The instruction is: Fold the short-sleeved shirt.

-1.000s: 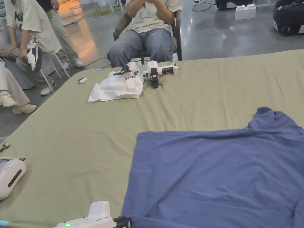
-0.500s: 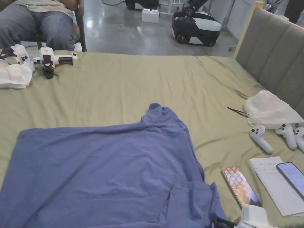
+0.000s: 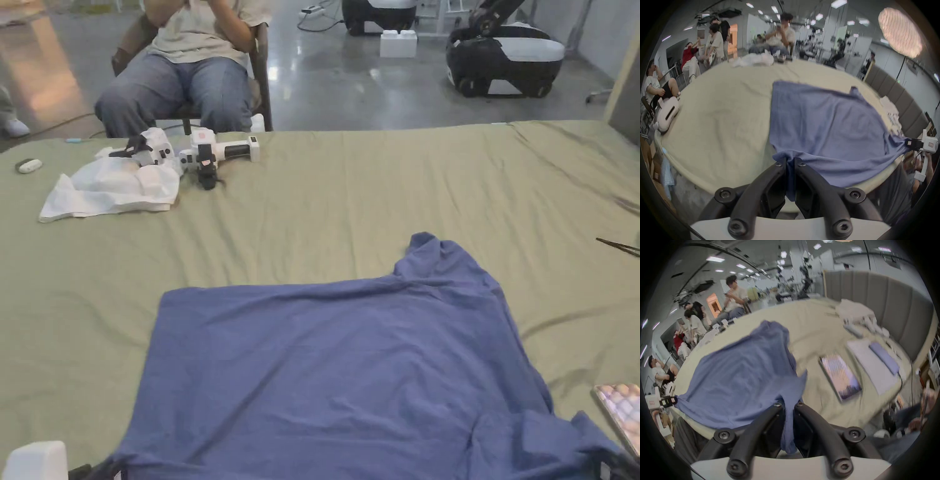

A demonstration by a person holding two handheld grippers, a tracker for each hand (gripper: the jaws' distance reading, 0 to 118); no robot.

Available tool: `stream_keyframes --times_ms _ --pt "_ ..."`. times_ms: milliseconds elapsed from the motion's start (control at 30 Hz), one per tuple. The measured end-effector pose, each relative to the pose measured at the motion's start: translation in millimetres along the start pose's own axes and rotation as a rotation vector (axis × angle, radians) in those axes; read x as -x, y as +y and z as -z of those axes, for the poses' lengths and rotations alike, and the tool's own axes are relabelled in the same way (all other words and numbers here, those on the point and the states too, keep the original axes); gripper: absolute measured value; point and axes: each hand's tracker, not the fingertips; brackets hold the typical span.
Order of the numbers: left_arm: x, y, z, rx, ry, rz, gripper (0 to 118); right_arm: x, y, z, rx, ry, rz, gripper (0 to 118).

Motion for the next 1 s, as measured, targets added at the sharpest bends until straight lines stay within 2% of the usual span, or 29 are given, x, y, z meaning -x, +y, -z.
stream_keyframes --times_ms 100,267,500,533,567,600,633,667,733,833,933,1000 --pt "0.4 32.2 5.0 -0.076 0.003 0.009 5 13.8 44.6 26.5 -0.048 -0.009 -0.071 3" --pt "13.8 88.5 66.2 -0.070 -0.001 -0.074 5 29.7 111.8 101.4 -0.057 -0.019 -0.083 3" --pt "9.4 117.4 157.5 0.042 0.057 -0.056 5 41.8 136.0 190.5 0.098 -0.048 -0.124 3" --pt "8.5 117.1 166.7 0.067 0.069 -0.054 10 42.8 133.7 198.4 0.110 -0.058 -0.131 4" --pt "8.4 116.1 171.8 0.074 0.075 -0.064 21 41.4 130.2 202.7 0.108 -0.067 -0.130 11" --pt "8.3 114.4 173.3 0.072 0.078 -0.066 39 39.3 127.7 205.7 0.117 -0.066 -0.133 27" --pt "8.2 113.5 174.4 0.076 0.093 -0.061 71 38.5 125.5 207.3 0.127 -0.062 -0.134 54" --pt "6.7 110.9 171.2 0.078 0.091 -0.058 71 37.7 123.6 206.0 0.134 -0.059 -0.140 54" --pt "5.8 107.2 156.7 0.044 0.079 -0.045 84 34.6 121.6 198.3 0.123 -0.051 -0.166 64" --pt "-3.3 107.8 105.1 -0.098 0.036 -0.006 84 34.5 120.1 161.4 -0.003 -0.026 -0.173 63" --pt "-17.0 104.7 39.1 -0.253 0.000 0.043 84 35.7 114.2 106.6 -0.131 0.043 -0.112 63" --pt "-27.6 97.7 -0.4 -0.343 0.006 0.063 84 38.4 107.3 69.2 -0.204 0.079 -0.102 63"
